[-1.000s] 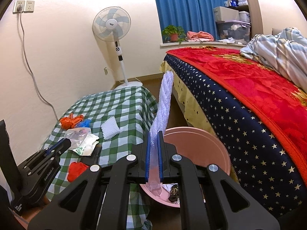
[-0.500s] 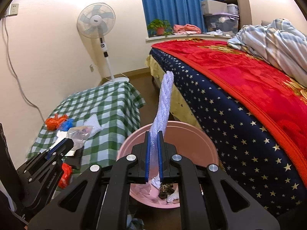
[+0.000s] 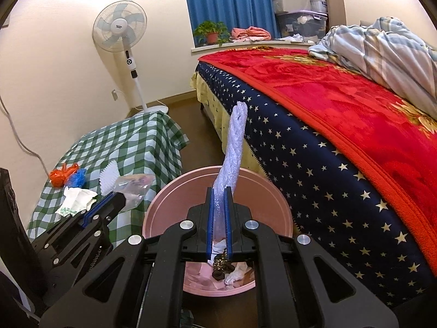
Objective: Collect trash
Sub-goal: 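Lower the lavender mesh into the pink bucket and open the right tool, then grasp the white crumpled paper with the left tool while the right tool grasps the white foam net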
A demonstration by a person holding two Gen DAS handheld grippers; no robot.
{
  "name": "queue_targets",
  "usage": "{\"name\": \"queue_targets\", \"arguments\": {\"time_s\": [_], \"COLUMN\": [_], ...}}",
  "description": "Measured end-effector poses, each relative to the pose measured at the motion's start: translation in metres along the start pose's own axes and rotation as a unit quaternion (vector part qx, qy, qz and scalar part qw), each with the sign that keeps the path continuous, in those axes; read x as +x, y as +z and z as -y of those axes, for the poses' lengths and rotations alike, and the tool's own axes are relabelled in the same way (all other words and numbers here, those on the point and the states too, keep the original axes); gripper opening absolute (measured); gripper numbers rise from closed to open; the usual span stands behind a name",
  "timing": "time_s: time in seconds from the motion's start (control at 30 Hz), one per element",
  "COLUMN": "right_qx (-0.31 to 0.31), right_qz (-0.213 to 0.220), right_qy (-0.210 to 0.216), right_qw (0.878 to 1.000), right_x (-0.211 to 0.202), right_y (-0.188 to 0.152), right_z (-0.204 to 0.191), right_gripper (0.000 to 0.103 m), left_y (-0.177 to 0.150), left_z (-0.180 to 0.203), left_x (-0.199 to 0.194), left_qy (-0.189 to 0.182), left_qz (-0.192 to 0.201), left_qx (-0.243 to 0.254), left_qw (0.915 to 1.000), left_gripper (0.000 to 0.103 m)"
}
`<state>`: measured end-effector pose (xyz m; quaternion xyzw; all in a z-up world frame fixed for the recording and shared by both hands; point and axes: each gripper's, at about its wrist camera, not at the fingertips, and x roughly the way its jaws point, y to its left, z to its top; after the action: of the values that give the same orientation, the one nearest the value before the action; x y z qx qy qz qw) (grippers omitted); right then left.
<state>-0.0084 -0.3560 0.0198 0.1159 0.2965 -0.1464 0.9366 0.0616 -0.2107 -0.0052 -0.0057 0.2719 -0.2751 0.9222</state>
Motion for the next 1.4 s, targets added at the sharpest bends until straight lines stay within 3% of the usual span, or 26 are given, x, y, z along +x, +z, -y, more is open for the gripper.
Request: {"name": "queue_targets", "arguments": {"time_s": [0.13,0.27,0.47,0.93,1.4], "right_qx": [0.003,0.016,0.014,-0.005,-0.022], "right_qz": [-0.009,-0.009,-0.005,0.015,0.024], "right_qy": [-0.016,-0.030,-0.028,0.005,0.061], "right_qw": [1.000,0.999,1.000,1.000,0.998], "right_x": [0.004,0.006,0.004,-0.009,0.000], "right_y": [-0.001,-0.001,-0.001,-0.003,-0.008], "right_z": [0.003,0.010,0.008,-0.012,-0.055], "right_gripper": [0.014,0.027,0.027,0.027,0.027], "left_y": [0.000,-0.003,-0.004,0.001,-0.009], "left_z": [-0.002,-0.013,-0.028,-0.044,-0.110], "left_x": [0.006,0.009,0.006,-0.023,-0.058], "left_qy": [-0.038,-0.028,-0.013,0.008,0.082], "left_qz": [-0.003,-0.007,-0.010,0.009,0.022], "left_qx": [-0.021,-0.045,-0.068,-0.058,-0.092], "left_qw": [0.9990,0.9986,0.9976,0.9982,0.9921], "left_gripper": [0.009,0.013,0.013,0.013,0.013]}}
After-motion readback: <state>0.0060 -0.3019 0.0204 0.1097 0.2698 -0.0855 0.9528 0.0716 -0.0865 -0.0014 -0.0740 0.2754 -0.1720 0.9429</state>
